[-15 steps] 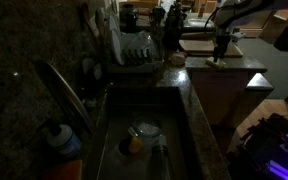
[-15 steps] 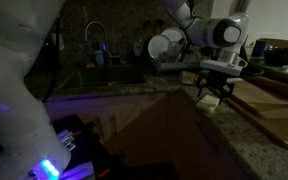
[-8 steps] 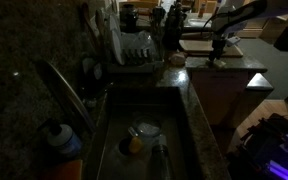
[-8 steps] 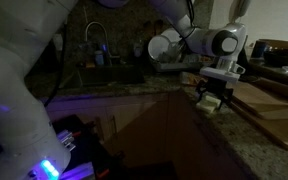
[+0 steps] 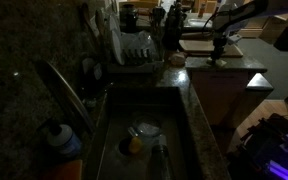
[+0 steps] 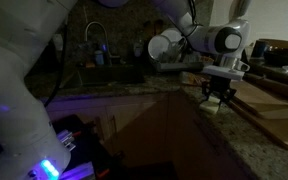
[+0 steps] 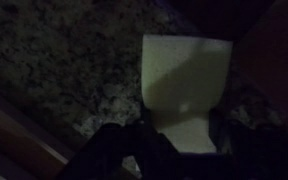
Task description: Close the water faucet, move the orange pack to the left, scrub the countertop with the yellow sponge
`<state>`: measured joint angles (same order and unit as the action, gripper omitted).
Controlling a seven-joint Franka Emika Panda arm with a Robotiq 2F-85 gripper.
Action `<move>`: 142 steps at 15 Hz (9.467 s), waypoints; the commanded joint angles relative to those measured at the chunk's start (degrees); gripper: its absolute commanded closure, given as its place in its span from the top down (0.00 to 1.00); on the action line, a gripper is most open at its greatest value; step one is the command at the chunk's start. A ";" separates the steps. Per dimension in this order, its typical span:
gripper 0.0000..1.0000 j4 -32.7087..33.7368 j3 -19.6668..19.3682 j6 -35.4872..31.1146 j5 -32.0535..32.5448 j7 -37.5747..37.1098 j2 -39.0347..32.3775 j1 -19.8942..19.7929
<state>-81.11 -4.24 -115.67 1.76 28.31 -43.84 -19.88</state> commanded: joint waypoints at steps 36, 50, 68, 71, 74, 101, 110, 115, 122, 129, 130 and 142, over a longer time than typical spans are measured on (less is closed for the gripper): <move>0.06 6.01 -3.61 4.49 -18.89 -12.30 -5.22 -16.43; 0.06 9.25 -6.98 7.35 -12.90 -26.08 -3.66 -14.08; 0.06 19.36 -1.54 11.52 1.61 -19.36 -12.80 7.61; 0.06 19.35 -1.32 8.86 7.11 -16.28 -12.76 10.03; 0.06 18.85 -0.52 7.89 6.65 -14.09 -12.24 8.72; 0.06 -2.60 -12.81 1.05 -3.19 -23.00 0.05 -10.50; 0.06 -0.81 -12.46 0.71 -1.20 -25.07 -0.65 -10.02; 0.06 1.55 -3.63 0.93 -9.68 -19.38 -1.63 -9.04; 0.06 3.12 2.93 1.85 -11.04 -7.66 -2.31 -4.03; 0.06 6.03 5.09 0.02 -7.56 -1.15 -3.80 2.64; 0.06 6.22 4.99 -0.22 -7.01 -0.79 -4.12 3.24; 0.06 2.59 -0.17 -3.72 -3.68 -2.89 -2.38 -1.87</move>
<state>-76.11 -4.33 -117.27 -0.80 25.48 -46.60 -19.09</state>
